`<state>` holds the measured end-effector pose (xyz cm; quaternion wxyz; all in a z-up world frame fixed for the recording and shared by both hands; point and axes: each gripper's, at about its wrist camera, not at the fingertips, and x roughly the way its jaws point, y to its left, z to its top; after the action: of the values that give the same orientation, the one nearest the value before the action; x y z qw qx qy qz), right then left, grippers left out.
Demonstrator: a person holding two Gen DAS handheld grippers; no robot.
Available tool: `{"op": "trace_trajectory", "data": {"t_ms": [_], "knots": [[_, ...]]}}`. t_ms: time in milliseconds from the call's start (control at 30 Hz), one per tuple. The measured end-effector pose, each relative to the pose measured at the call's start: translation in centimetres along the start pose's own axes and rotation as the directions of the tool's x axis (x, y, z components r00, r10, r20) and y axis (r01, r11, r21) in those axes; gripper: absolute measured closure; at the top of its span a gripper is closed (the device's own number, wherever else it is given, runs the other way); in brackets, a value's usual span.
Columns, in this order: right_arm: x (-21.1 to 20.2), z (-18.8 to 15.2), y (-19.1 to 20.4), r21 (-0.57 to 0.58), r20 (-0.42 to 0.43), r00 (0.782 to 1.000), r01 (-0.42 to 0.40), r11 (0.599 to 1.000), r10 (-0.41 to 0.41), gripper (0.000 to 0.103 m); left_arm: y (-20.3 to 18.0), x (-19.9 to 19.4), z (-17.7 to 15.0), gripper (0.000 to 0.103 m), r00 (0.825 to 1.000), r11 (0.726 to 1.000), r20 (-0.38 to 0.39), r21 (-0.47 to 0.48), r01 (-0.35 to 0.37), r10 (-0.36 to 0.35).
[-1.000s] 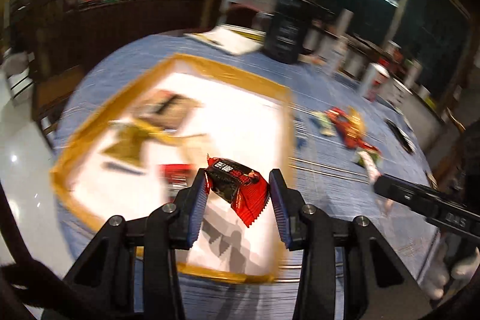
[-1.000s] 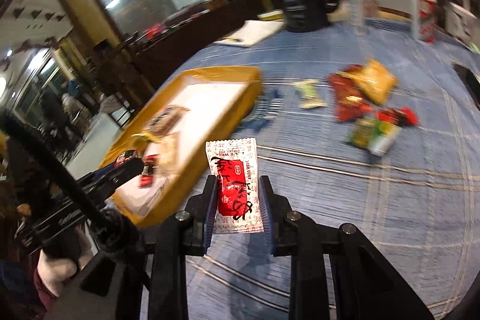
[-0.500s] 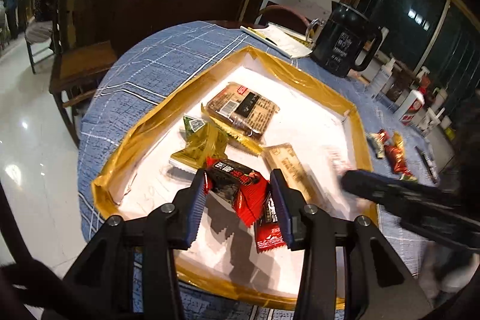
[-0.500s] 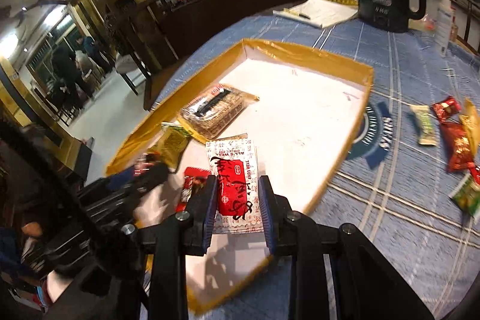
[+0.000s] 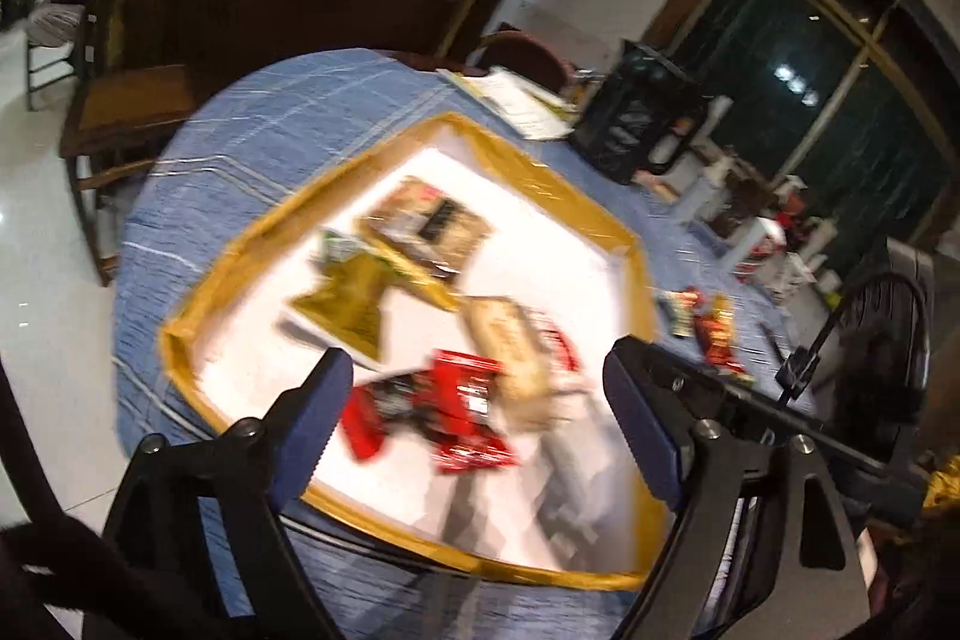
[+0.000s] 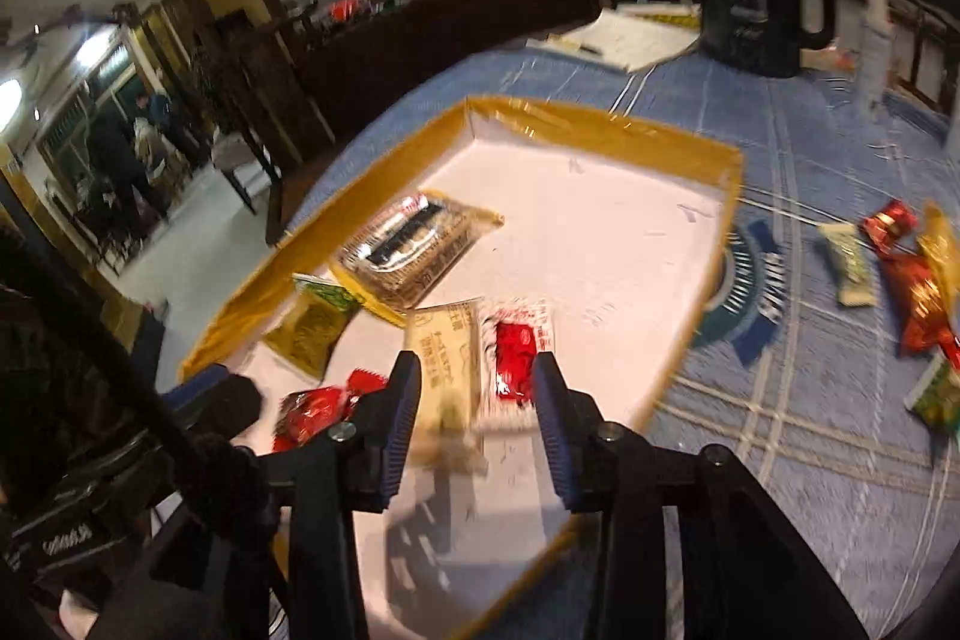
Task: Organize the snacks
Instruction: 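Drop both packets into the white tray by opening both tools, then grasp the green-white packet with the right tool while the left grasps a small green packet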
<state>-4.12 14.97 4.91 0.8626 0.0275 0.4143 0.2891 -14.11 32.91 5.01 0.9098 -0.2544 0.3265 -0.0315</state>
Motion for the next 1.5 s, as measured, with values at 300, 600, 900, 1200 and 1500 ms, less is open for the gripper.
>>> {"op": "trace_trajectory", "data": {"t_ms": [300, 600, 900, 1200, 1500], "knots": [[-6.6, -4.1, -4.6, 0.212, 0.11, 0.994, -0.042, 0.976, 0.019, 0.061, -6.3, -1.4, -2.1, 0.017, 0.992, 0.991, -0.065, 0.074, 0.113, -0.108], [-13.0, -8.1, -11.1, 0.368, 0.209, 0.977, -0.043, 0.929, -0.038, 0.061, -11.5, -0.3, -4.6, 0.012, 0.96, 0.973, -0.184, 0.049, 0.225, -0.212], [-17.4, -11.3, -18.1, 0.504, 0.269, 0.956, -0.036, 0.863, -0.117, 0.059, -16.0, 2.1, -6.9, 0.012, 0.935, 0.963, -0.267, 0.067, 0.261, -0.234], [-18.7, -10.4, -22.4, 0.509, 0.212, 0.961, 0.044, 0.86, -0.175, 0.059, -18.9, 4.6, -7.6, 0.013, 0.915, 0.964, -0.359, 0.113, 0.239, -0.185], [-12.0, -5.3, -24.8, 0.48, 0.105, 0.986, 0.06, 0.875, -0.125, 0.059, -17.7, 5.3, -6.1, 0.045, 0.926, 0.966, -0.334, 0.121, 0.229, -0.178]]}}
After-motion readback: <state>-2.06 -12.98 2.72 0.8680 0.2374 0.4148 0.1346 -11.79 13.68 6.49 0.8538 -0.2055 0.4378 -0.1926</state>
